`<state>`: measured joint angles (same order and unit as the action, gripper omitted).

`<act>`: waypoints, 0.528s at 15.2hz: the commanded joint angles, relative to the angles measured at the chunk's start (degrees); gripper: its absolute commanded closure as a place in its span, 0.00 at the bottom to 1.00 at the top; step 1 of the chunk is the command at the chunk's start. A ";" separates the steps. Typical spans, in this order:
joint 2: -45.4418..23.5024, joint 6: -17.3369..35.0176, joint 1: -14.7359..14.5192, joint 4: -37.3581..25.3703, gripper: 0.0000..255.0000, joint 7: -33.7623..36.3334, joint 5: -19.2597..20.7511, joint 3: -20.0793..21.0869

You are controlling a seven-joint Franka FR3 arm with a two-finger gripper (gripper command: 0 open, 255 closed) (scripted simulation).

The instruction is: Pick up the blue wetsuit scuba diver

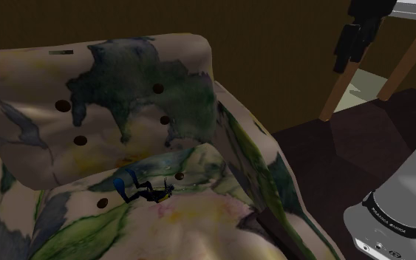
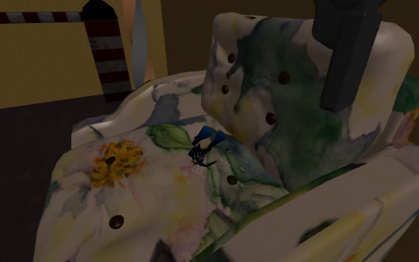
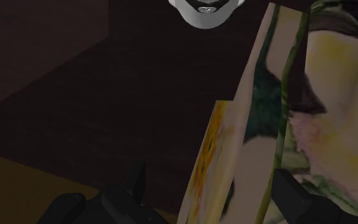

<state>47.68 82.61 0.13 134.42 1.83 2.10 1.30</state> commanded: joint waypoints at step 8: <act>-9.83 8.52 -2.71 0.41 0.00 4.34 -3.45 6.08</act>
<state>39.01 89.85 -2.22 134.52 5.67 -0.96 6.61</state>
